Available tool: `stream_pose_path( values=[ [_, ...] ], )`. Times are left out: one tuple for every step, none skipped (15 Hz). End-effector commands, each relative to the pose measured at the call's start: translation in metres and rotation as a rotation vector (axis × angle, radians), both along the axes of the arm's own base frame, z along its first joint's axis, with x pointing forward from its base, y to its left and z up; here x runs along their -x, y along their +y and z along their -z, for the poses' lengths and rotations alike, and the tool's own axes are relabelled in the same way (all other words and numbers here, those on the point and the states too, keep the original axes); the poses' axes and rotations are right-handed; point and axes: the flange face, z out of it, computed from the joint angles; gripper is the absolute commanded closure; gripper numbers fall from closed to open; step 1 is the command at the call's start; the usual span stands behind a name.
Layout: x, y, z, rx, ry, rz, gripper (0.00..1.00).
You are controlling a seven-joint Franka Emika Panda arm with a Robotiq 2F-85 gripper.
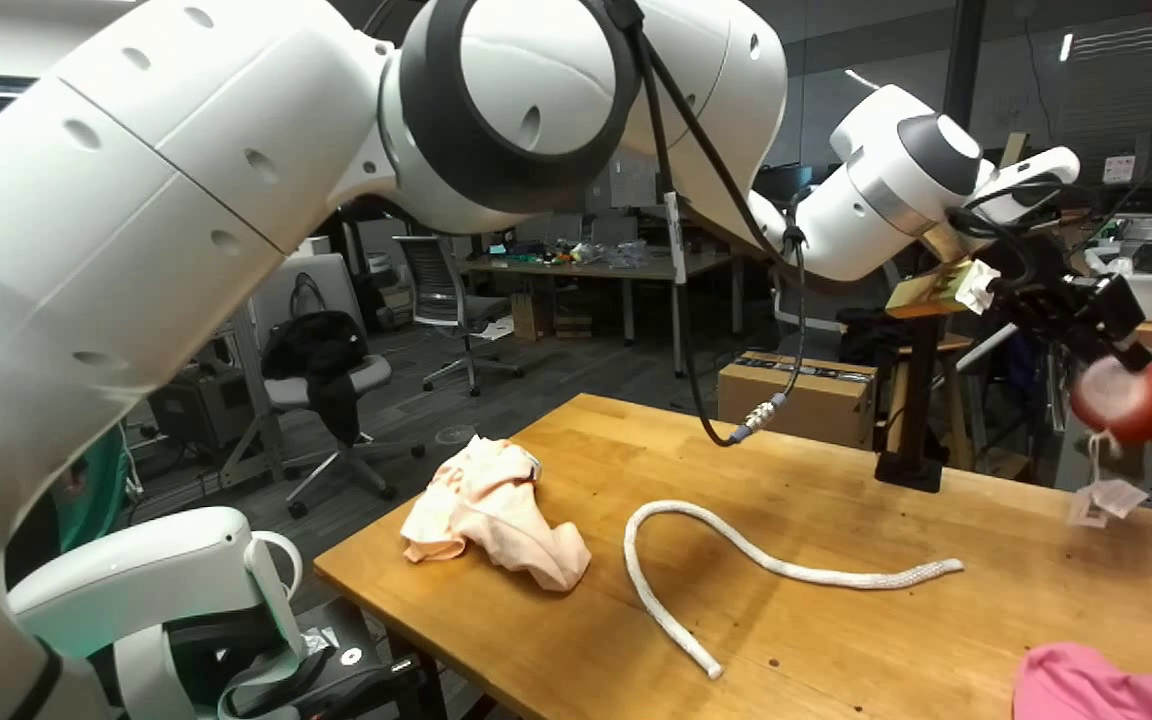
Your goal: Move the pink t-shirt to the right, move the peach t-shirt to the left, move the radish to the right, move the rope backwards
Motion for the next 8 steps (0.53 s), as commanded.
stream_pose_path(
  values=[
    [-0.004, -0.010, -0.002, 0.019, 0.004, 0.005, 0.23],
    [-0.003, -0.012, 0.000, 0.023, 0.009, 0.010, 0.17],
    [-0.002, -0.014, 0.001, 0.022, 0.016, 0.011, 0.08],
    [0.001, -0.013, 0.001, 0.016, 0.023, 0.011, 0.02],
    [0.003, -0.010, 0.002, 0.009, 0.034, 0.005, 0.00],
    [0.006, -0.002, 0.002, -0.008, 0.057, -0.006, 0.00],
    [0.009, 0.004, 0.004, -0.019, 0.069, -0.010, 0.00],
    [0.012, 0.016, 0.005, -0.059, 0.084, -0.036, 0.00]
  ],
)
